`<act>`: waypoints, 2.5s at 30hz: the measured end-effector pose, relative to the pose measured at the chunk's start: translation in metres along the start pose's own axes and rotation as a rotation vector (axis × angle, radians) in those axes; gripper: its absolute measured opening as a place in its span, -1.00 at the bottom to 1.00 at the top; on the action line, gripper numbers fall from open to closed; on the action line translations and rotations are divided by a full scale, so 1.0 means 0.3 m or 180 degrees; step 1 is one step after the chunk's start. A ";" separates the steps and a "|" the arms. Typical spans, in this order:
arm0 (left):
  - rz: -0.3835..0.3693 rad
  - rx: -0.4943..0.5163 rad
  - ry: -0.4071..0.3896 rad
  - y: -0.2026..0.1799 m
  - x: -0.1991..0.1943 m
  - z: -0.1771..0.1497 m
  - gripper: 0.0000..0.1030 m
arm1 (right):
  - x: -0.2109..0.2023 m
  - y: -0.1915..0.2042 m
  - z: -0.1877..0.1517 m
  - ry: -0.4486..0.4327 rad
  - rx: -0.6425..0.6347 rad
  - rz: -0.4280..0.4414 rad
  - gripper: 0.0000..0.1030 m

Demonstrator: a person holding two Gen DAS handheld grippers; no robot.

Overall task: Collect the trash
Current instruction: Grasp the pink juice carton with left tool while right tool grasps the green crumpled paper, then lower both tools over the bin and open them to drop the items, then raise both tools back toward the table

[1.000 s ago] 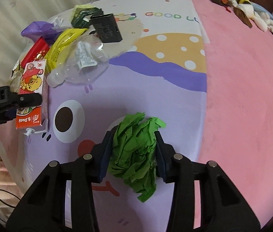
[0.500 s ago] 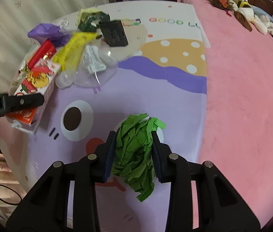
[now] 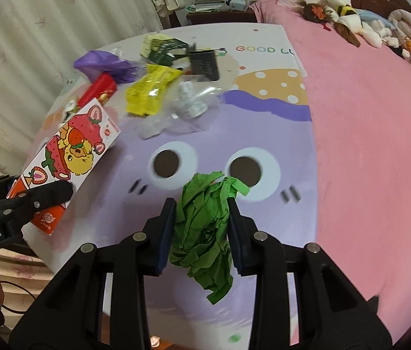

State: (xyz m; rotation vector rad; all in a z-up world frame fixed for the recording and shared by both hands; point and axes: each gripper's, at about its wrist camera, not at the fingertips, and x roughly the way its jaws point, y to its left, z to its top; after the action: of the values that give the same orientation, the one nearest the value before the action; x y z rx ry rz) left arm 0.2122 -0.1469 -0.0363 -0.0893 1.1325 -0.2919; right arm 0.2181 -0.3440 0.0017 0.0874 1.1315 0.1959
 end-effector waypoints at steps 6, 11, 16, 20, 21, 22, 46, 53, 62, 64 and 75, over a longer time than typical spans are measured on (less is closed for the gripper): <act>-0.0126 0.0288 -0.0252 0.102 -0.221 -0.191 -0.19 | -0.144 0.166 -0.169 -0.0250 0.0254 0.0040 -0.42; -0.0329 0.0305 -0.0308 0.249 -0.372 -0.410 -0.19 | -0.224 0.344 -0.371 -0.0274 0.0461 0.0073 -0.42; -0.0399 0.0329 -0.0138 0.376 -0.426 -0.623 -0.19 | -0.275 0.531 -0.578 -0.0139 0.0460 0.0050 -0.42; -0.0422 0.0318 0.0086 0.458 -0.420 -0.788 -0.19 | -0.280 0.641 -0.713 0.0065 0.0388 0.0043 -0.42; -0.0424 0.0323 0.0128 0.467 -0.413 -0.819 -0.19 | -0.276 0.655 -0.736 0.0108 0.0382 0.0045 -0.42; -0.0417 0.0340 0.0162 0.470 -0.407 -0.844 -0.19 | -0.273 0.669 -0.763 0.0146 0.0375 0.0035 -0.42; 0.0113 0.0505 0.1246 0.550 0.483 -1.363 0.16 | 0.670 0.519 -1.239 0.1360 0.0863 -0.0055 -0.29; 0.0347 0.0252 0.1182 0.649 0.528 -1.362 0.77 | 0.820 0.414 -1.267 0.1437 0.1178 0.0019 0.25; 0.0451 0.0099 0.0902 0.603 0.433 -1.148 0.77 | 0.727 0.412 -1.202 0.1315 0.1171 0.0047 0.29; 0.0446 0.0065 0.0855 0.597 0.366 -1.112 0.77 | 0.686 0.428 -1.179 0.1285 0.1150 0.0041 0.29; 0.0283 0.0080 0.0456 0.538 -0.134 -0.878 0.77 | 0.294 0.549 -1.004 0.0999 0.0957 0.0106 0.29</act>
State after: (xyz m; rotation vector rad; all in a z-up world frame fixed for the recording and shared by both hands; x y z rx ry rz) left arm -0.0112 0.0392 -0.1481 0.0046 1.2710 -0.2360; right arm -0.0366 -0.1742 -0.1767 0.3524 1.4677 0.0683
